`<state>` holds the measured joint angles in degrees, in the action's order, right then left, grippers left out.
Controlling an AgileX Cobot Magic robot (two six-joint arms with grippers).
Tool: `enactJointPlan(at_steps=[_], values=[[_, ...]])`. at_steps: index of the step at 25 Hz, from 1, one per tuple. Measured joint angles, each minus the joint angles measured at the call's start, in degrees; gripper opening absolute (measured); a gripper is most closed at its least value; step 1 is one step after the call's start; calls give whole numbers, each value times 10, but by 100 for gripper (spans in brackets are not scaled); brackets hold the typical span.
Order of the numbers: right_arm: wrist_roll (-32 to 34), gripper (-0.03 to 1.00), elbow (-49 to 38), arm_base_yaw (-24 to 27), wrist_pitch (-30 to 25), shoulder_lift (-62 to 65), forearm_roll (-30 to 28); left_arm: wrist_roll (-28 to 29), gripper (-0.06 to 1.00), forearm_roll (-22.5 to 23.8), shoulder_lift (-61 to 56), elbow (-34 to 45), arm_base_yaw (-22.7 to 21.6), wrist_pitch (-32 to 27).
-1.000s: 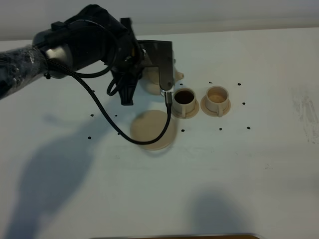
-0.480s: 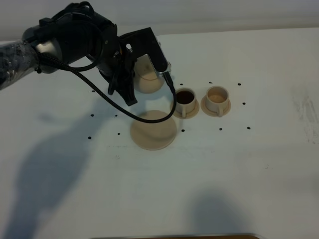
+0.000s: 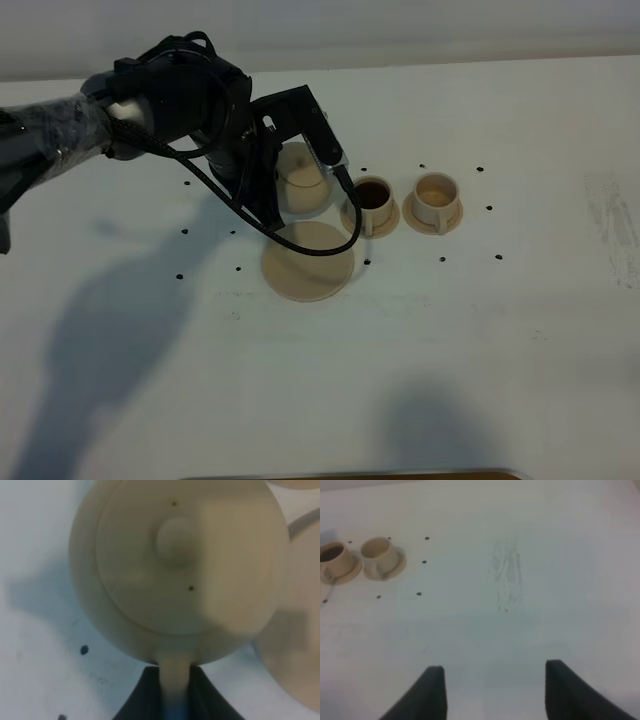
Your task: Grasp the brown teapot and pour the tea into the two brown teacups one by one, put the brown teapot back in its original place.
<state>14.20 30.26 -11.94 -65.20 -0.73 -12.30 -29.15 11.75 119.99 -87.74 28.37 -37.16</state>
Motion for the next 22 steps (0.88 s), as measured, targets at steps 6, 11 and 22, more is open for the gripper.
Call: enactJointPlan(at_steps=[6, 11, 22], values=[[0, 43, 0, 0, 0, 0, 0, 14, 16, 2, 21, 0, 0, 11], [0, 43, 0, 0, 0, 0, 0, 16, 16, 5, 25, 0, -4, 21], [0, 43, 0, 0, 0, 0, 0, -33, 16, 15, -31, -6, -3, 24]])
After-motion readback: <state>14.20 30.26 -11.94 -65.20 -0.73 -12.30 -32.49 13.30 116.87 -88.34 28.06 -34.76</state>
